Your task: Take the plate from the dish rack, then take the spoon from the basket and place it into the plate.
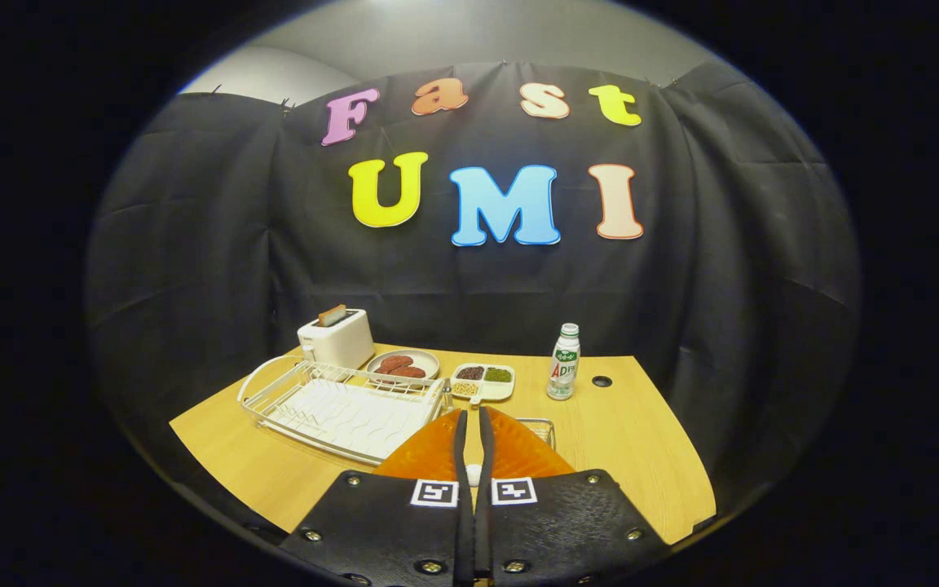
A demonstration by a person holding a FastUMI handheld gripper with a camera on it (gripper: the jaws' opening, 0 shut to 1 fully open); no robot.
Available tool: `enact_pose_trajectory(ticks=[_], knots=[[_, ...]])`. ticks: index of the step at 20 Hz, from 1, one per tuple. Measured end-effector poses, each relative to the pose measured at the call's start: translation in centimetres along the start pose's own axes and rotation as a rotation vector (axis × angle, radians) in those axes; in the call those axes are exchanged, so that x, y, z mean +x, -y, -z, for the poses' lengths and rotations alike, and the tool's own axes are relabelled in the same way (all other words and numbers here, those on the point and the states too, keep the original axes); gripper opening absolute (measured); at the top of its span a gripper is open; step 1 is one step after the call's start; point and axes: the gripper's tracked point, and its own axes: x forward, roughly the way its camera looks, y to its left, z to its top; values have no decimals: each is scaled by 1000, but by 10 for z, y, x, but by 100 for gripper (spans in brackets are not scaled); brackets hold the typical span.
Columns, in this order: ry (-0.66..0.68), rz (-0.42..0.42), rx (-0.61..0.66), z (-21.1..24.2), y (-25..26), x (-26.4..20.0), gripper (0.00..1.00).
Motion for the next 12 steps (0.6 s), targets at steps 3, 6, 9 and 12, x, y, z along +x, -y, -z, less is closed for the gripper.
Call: enact_pose_trajectory(ticks=[3, 6, 9, 12], knots=[[-39, -14, -3, 15, -14, 8, 1], [-85, -45, -2, 32, -32, 18, 1], [-128, -92, -20, 45, -53, 27, 1], [-153, -137, -55, 52, -70, 38, 1]])
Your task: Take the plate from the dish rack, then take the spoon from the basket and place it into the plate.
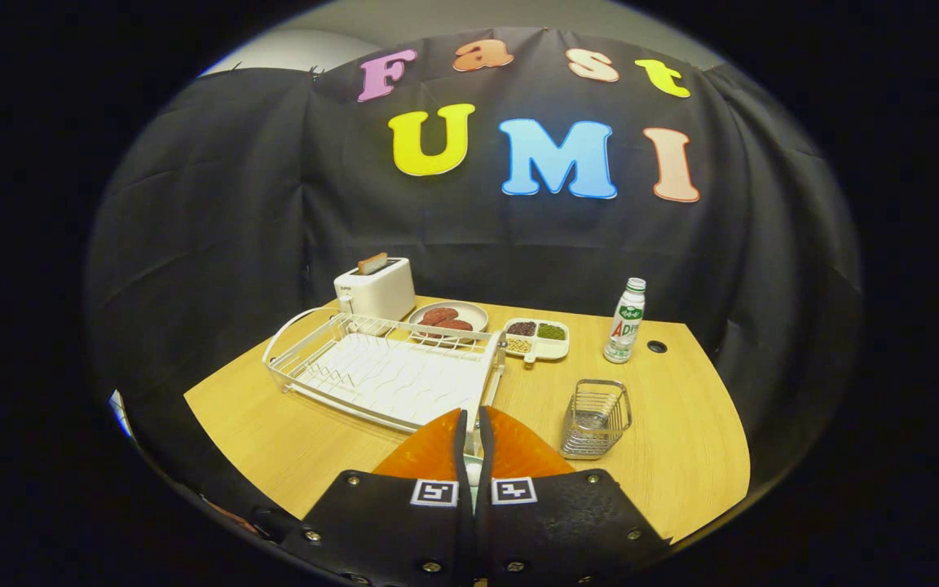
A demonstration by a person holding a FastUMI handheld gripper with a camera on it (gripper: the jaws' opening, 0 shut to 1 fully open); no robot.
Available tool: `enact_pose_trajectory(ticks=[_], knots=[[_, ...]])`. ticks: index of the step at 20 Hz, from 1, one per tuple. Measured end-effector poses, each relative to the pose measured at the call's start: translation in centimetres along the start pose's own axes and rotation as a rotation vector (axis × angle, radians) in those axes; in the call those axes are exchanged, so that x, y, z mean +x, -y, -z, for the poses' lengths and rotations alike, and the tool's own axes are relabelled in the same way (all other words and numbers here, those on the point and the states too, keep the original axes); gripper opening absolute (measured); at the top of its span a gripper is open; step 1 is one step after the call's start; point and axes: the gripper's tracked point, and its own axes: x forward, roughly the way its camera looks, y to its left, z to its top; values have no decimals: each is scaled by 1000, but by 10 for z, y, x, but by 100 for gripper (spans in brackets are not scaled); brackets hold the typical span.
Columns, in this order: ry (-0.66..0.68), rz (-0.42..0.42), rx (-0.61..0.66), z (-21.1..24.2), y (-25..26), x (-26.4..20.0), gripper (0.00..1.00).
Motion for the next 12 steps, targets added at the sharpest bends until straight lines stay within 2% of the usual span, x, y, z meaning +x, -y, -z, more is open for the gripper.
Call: enact_pose_trajectory(ticks=[12], knots=[[-90, -88, -50, 19, -31, 31, 1]])
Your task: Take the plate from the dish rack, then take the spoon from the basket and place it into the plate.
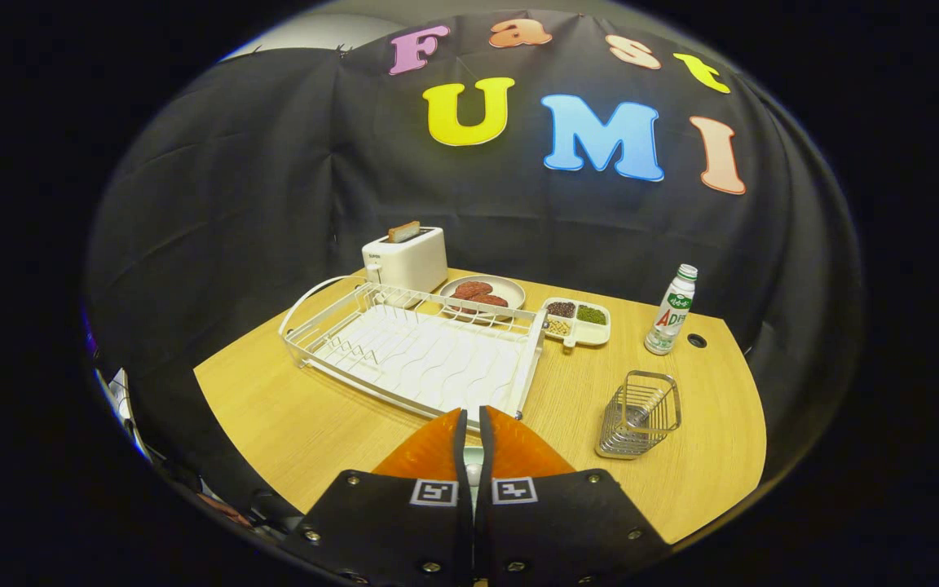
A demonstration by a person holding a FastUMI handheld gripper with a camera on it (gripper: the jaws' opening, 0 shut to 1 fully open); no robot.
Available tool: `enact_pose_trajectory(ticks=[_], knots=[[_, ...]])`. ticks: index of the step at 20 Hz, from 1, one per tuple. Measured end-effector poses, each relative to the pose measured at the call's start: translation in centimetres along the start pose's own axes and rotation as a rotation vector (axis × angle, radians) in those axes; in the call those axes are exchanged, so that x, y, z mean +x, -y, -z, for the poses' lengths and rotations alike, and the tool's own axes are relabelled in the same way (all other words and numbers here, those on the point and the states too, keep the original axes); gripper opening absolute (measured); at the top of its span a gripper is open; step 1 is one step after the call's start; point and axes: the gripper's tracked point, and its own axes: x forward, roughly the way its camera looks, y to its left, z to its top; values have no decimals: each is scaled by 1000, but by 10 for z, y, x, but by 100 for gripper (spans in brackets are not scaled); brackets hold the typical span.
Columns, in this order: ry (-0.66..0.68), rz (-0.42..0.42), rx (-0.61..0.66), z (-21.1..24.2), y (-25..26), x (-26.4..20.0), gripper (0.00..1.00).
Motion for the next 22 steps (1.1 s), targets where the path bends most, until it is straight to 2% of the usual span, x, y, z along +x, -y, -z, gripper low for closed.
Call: enact_pose_trajectory(ticks=[7, 8, 11, 15, 16, 17, 22], knots=[[-49, -34, 9, 7, -10, 13, 2], [-55, -45, 21, 7, -13, 14, 9], [-56, -37, 36, 11, -6, 19, 12], [-28, 6, 37, 5, 20, 11, 13], [-16, 20, 41, 1, 27, 9, 18], [-2, 40, 45, -4, 37, 6, 22], [97, 176, 71, -32, 101, -18, 22]])
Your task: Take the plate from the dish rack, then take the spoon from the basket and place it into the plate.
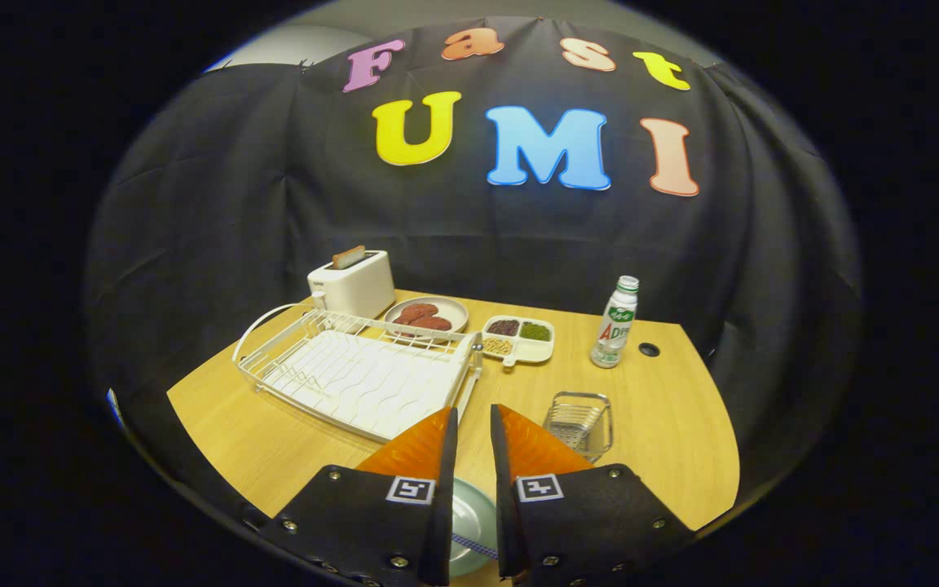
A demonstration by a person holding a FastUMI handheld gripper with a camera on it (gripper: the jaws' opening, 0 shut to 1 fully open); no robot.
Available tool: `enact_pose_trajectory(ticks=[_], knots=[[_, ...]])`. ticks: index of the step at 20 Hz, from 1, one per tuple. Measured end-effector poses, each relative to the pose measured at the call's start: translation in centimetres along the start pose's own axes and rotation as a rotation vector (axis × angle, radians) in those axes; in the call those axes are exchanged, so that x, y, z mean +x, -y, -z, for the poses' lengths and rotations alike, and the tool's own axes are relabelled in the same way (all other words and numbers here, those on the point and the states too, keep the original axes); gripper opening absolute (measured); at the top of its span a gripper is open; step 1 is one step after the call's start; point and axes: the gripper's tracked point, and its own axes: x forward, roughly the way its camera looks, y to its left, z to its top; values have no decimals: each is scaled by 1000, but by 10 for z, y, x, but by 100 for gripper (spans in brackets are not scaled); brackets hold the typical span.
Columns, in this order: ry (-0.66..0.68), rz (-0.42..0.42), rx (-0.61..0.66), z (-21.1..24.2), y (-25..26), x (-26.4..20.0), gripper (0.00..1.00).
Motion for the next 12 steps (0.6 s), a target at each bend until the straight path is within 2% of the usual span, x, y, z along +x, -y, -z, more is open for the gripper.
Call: enact_pose_trajectory(ticks=[3, 8, 11, 12], knots=[[83, 106, -18, -31, 47, -19, 22], [250, 204, 26, -92, 95, -59, 22], [382, 219, 67, -136, 108, -86, 22], [420, 198, 78, -149, 106, -93, 24]])
